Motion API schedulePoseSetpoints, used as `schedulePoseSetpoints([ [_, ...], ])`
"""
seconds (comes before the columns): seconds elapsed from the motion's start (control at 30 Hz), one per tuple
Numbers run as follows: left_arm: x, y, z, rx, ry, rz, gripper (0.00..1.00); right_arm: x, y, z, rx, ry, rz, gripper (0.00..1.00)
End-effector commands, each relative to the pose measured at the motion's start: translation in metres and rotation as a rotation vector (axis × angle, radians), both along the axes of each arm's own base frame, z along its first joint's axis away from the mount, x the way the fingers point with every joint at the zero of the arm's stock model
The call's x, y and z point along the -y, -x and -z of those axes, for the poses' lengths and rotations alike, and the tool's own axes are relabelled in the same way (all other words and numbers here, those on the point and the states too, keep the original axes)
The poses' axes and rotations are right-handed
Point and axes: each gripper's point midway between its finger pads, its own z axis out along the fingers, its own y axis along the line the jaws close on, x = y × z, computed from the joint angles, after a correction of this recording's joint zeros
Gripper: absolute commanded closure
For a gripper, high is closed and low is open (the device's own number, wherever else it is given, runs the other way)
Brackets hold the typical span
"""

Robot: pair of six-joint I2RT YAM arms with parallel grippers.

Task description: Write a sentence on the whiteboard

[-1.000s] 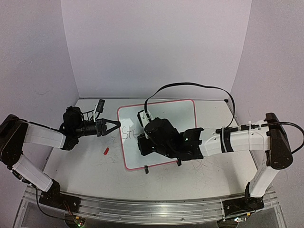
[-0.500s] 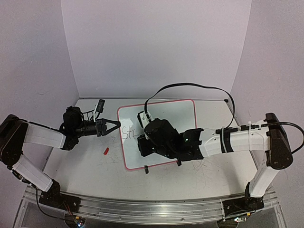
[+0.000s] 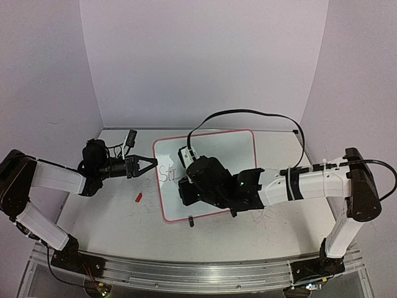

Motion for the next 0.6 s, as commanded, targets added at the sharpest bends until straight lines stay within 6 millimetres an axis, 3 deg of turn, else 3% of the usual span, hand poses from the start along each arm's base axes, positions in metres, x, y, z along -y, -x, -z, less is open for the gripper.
schedulePoseSetpoints([
  [0.0, 0.008, 0.006, -0.028, 0.074, 0.041, 0.054, 1.0, 0.0, -0.014, -0.009, 0.04, 0.01, 0.051, 1.0],
  [0.57, 0.008, 0.006, -0.026, 0.071, 0.038, 0.054, 1.0, 0.008, -0.03, -0.024, 0.079, 0.002, 0.108, 1.0],
])
